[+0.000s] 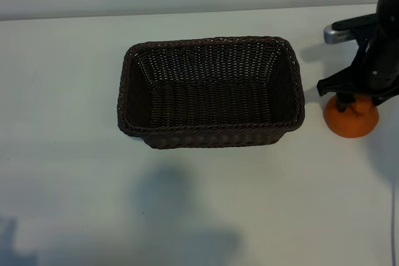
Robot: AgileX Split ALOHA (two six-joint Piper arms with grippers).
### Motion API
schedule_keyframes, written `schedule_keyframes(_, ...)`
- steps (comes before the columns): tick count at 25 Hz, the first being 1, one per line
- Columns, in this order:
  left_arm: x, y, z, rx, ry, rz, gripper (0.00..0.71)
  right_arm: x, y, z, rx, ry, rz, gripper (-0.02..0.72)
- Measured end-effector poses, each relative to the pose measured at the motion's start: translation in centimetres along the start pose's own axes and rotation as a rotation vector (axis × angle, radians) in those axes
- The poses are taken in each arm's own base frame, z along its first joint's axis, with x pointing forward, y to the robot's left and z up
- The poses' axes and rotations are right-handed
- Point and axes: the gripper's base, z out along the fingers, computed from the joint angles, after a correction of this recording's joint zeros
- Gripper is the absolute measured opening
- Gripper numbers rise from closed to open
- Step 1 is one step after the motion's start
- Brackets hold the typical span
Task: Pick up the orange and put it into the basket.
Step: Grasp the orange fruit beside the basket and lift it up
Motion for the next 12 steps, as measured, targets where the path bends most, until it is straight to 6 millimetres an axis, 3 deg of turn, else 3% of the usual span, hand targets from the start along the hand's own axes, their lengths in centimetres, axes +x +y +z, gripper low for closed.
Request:
schedule_keyframes(3, 0.0, 0.0, 0.0, 0.0, 0.0, 0.0, 0.511, 0.06, 0.04, 0.82, 0.002, 0.024, -0.001, 0.508)
schedule_keyframes(5, 0.0, 0.0, 0.0, 0.0, 0.0, 0.0, 0.511, 0.03, 0.04, 0.88, 0.003, 0.03, -0.001, 0.4)
schedule_keyframes(8, 0.0, 0.0, 0.0, 0.0, 0.0, 0.0, 0.511, 0.04, 0.03, 0.8, 0.004, 0.037, -0.001, 0.164)
schedule_keyframes(9, 0.0, 0.0, 0.0, 0.0, 0.0, 0.0, 0.511, 0.04, 0.02, 0.78, 0.005, 0.04, -0.002, 0.124)
schedule_keyframes(12, 0.0, 0.0, 0.0, 0.0, 0.0, 0.0, 0.511, 0.09, 0.0, 0.74, 0.007, 0.049, -0.003, 0.113)
